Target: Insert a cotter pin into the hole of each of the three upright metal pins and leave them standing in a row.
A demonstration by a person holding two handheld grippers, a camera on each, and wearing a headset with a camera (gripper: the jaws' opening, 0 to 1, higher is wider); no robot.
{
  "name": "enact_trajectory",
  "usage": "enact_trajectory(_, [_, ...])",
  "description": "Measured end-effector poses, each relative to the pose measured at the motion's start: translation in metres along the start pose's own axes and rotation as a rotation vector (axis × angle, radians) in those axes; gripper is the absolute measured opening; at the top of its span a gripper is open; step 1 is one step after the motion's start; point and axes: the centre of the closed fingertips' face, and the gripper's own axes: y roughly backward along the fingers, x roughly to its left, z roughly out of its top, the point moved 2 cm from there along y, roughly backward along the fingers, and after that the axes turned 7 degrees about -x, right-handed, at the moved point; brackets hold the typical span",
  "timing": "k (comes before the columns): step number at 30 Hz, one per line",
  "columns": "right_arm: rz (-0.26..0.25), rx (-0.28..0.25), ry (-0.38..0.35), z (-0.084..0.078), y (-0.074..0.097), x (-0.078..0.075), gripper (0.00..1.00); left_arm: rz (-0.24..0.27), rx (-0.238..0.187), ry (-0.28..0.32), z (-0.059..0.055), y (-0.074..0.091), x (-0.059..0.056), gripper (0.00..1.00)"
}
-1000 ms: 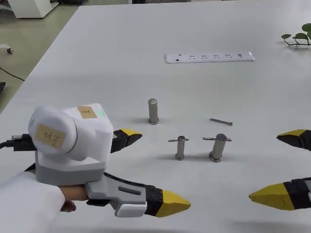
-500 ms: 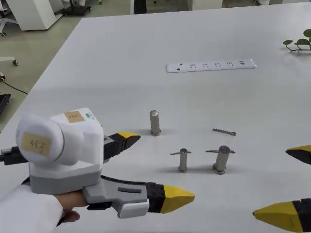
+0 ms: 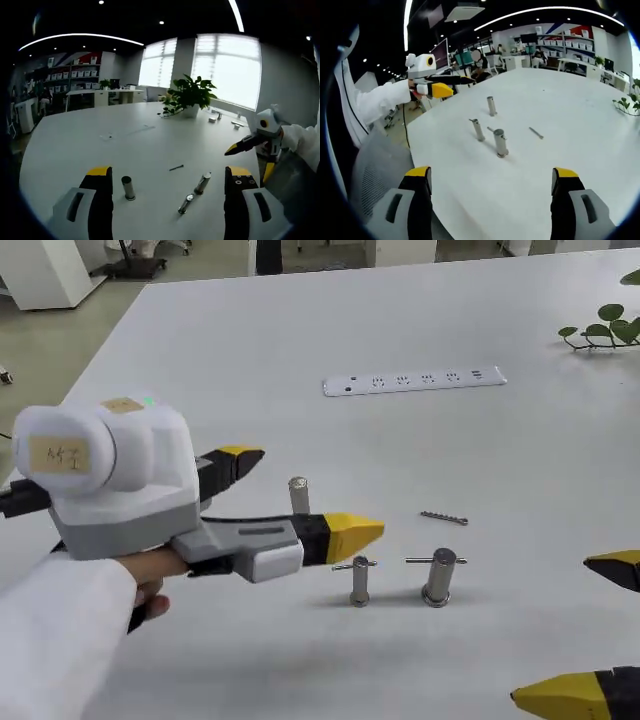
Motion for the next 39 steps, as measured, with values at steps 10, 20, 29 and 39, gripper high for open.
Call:
enact_trajectory(10, [-0.016,-0.003,-0.023,-0.005,0.008,-0.002,0.97,0.087,0.020,0.038,-0.010,-0.018,0.040,0.85])
enact_trajectory(20, [-0.050,-0.013,-0.028,-0.005,0.017,-0.003,0.96,0.106,0.077,0.023,-0.030,-0.025,0.051,0.74])
enact_trajectory(29, [-0.070,-0.038,-0.034,0.000,0.023,-0.006,0.94,0.096,0.122,0.044,-0.049,-0.028,0.050,0.64])
enact_trajectory(39, [-0.062,-0.037,-0.038,0.001,0.023,-0.002,0.94,0.108,0.165,-0.024,-0.063,-0.038,0.058,0.37])
